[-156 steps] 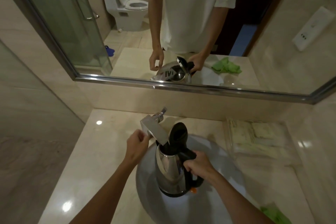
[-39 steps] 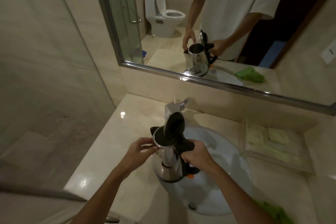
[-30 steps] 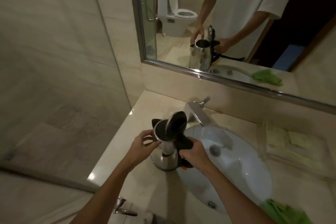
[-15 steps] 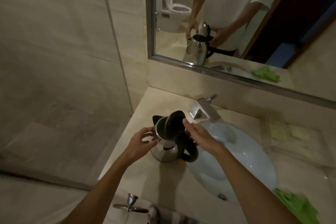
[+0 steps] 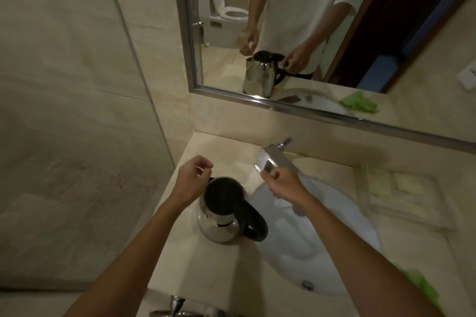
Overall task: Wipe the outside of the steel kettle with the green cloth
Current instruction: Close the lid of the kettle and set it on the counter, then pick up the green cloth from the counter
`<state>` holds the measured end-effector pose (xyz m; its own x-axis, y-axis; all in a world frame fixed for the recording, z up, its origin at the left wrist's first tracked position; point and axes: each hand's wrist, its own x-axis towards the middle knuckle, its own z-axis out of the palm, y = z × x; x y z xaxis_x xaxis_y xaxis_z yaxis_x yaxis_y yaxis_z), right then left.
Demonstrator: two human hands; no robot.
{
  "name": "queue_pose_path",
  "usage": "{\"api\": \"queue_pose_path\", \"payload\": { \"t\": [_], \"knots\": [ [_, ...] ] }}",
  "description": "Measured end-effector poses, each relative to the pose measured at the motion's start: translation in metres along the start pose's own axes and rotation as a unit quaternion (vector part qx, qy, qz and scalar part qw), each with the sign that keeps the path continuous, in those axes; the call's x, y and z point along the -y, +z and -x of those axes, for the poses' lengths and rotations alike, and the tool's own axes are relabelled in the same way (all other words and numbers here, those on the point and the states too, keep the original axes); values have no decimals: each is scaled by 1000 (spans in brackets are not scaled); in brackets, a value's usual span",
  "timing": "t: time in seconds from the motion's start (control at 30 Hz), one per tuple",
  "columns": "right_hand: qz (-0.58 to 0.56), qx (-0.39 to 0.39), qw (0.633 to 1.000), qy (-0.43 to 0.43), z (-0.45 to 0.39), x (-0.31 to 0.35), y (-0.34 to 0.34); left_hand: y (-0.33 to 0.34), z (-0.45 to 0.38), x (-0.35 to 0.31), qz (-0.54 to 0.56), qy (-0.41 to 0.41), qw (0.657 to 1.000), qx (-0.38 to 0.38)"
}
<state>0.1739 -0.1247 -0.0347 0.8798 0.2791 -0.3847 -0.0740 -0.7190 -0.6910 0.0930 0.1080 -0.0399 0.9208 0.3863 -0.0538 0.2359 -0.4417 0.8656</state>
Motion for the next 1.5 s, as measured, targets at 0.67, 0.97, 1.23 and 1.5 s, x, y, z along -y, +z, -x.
{"api": "queue_pose_path", "payload": {
  "t": [0.67,0.97,1.23,1.5],
  "knots": [
    [-11,9,999,34,-155,-42,-84,198,-155,-89,-281,12,930,235],
    [-97,-10,995,38,-157,-50,-75,207,-158,-72,-230,19,955,187],
    [-32,18,999,22,-101,-51,-84,195,-109,-74,-157,64,972,163],
    [57,-40,995,77,6,-93,-86,217,-27,-92,-96,127,940,302]
  ]
}}
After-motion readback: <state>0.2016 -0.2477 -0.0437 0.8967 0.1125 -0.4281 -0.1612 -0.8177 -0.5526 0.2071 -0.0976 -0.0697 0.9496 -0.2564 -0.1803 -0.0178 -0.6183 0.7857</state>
